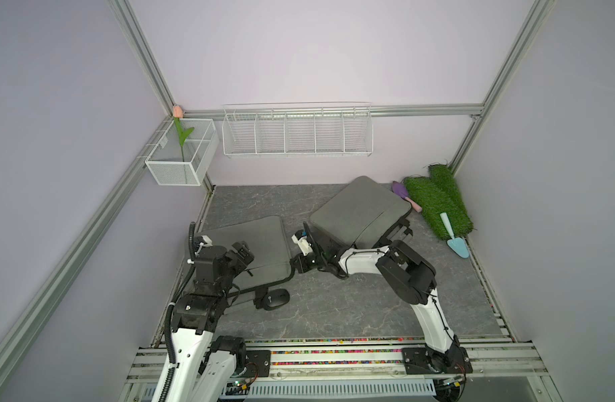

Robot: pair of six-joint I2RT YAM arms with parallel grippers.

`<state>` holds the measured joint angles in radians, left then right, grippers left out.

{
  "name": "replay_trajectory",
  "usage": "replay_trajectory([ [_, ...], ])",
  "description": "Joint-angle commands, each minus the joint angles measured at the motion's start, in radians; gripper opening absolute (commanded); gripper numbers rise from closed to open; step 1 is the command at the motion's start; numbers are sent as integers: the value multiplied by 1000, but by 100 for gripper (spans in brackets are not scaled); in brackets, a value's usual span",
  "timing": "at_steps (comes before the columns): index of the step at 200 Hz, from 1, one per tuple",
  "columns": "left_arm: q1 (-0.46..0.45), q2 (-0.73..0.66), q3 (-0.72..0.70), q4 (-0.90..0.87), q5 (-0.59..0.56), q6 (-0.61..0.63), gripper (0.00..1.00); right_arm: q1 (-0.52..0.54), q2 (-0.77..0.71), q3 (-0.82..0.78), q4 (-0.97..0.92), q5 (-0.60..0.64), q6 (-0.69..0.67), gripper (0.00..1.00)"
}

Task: Put the mouse into the laptop bag
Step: Adjust the zippered laptop bag at the center of the board.

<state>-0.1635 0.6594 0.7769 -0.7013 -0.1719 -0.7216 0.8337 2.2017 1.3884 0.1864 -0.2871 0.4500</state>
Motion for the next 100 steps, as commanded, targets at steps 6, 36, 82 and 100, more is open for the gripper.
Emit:
replay_trajectory([
  [6,14,33,1,-73,6,5,100,-167,14,187,-313,-9,-139,7],
  [36,86,42,-54,-47,77,3,100,-255,94,455,-572,-25,-297,11],
  [82,115,89,-87,-19,78,6,97,-262,94,595,-709,81,-389,43],
  [100,125,136,-118,27,81,2,97,-248,-32,447,-611,82,-350,47],
])
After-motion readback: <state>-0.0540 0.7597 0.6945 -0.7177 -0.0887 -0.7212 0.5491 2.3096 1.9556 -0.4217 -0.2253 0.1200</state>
